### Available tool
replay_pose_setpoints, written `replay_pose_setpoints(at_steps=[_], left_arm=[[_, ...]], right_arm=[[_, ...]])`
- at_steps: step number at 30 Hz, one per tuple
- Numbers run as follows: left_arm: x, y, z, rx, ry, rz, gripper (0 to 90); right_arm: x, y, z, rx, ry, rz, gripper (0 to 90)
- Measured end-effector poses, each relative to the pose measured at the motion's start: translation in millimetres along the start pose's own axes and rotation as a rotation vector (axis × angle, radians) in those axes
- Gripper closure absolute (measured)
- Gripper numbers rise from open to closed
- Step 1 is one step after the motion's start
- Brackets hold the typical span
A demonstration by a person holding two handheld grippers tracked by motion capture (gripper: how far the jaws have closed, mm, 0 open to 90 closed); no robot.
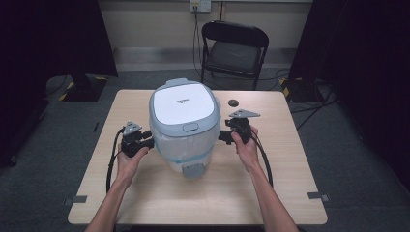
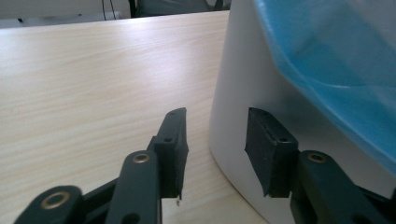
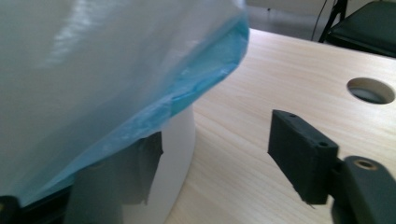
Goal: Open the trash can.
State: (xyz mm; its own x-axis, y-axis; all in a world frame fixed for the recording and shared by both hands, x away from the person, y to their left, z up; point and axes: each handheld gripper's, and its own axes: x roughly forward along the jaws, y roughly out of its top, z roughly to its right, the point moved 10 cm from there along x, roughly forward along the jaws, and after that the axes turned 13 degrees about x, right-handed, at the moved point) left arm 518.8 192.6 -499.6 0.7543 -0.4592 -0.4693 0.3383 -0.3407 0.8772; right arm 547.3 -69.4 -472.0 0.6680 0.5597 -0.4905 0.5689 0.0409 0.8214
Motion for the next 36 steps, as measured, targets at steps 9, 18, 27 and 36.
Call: replay_pose_setpoints(at_steps=[9, 18, 27, 36], left_arm=[[6.7, 1.2, 1.8, -0.002, -0.056, 0.023, 60.4], [10.1, 3.8, 9.6, 0.012, -0.068, 0.025, 66.5], [0.3, -0.3, 22.9, 0.039, -0.092, 0.024, 69.0], [-11.7, -1.4, 28.5, 0.075, -0.085, 0.023, 73.6]], right_arm=[[-15.1, -7.6, -9.3, -0.023, -0.016, 0.006, 51.1], [-30.9, -17.4, -16.0, -0.038, -0.015, -0.011, 55.5], [-49.1, -34.9, -26.6, -0.025, 0.044, -0.020, 51.4], [-54.4, -45.2, -32.0, -0.051, 0.039, -0.035, 47.4]])
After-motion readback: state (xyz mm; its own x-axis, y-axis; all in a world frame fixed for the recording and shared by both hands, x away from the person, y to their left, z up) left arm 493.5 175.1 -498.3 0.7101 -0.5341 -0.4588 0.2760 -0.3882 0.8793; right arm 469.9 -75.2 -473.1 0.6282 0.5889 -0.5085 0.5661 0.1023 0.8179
